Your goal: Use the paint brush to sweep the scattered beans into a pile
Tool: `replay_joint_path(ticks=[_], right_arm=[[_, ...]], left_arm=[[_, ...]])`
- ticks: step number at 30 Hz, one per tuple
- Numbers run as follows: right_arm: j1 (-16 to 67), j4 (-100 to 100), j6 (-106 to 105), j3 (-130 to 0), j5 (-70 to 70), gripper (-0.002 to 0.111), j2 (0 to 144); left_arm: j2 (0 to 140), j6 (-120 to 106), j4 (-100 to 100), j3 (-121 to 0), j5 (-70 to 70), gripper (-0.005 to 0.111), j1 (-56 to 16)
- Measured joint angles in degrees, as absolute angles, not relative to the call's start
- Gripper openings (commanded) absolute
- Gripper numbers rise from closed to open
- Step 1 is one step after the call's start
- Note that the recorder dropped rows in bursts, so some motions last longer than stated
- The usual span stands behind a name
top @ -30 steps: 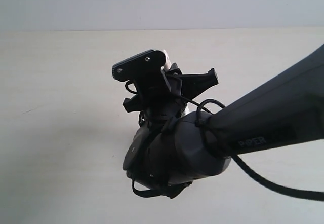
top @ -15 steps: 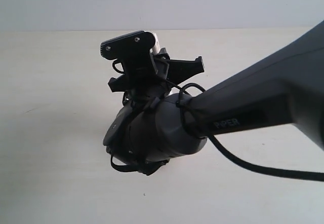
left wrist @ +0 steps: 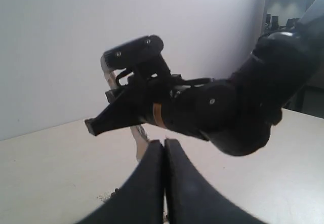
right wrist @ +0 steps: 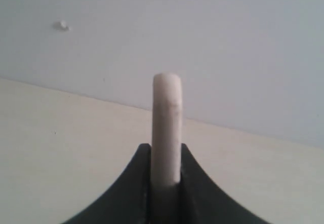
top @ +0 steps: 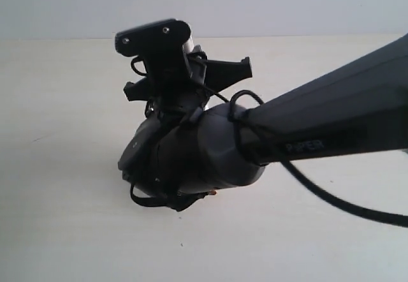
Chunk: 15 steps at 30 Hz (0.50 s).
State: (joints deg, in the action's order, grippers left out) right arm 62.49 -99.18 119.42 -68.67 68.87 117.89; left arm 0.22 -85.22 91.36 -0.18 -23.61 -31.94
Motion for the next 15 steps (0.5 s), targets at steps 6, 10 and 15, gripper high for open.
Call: replay_joint_path(ticks=[6, 10, 15], right_arm=[[62.58, -93.68, 97.72, -68.67, 68.97, 0.000, 106.96], [62.58, -85.77, 83.00, -68.67, 69.07, 0.000, 101.66], [60.71, -70.09, 64.86, -68.67, 64.99, 0.000, 95.63]], left_arm=[[0.22, -85.22, 91.36, -0.18, -23.61, 0.000, -31.94], [0.22, -85.22, 91.36, -0.18, -23.61, 0.000, -31.94], [0.22, -85.22, 91.36, -0.18, -23.61, 0.000, -31.94]])
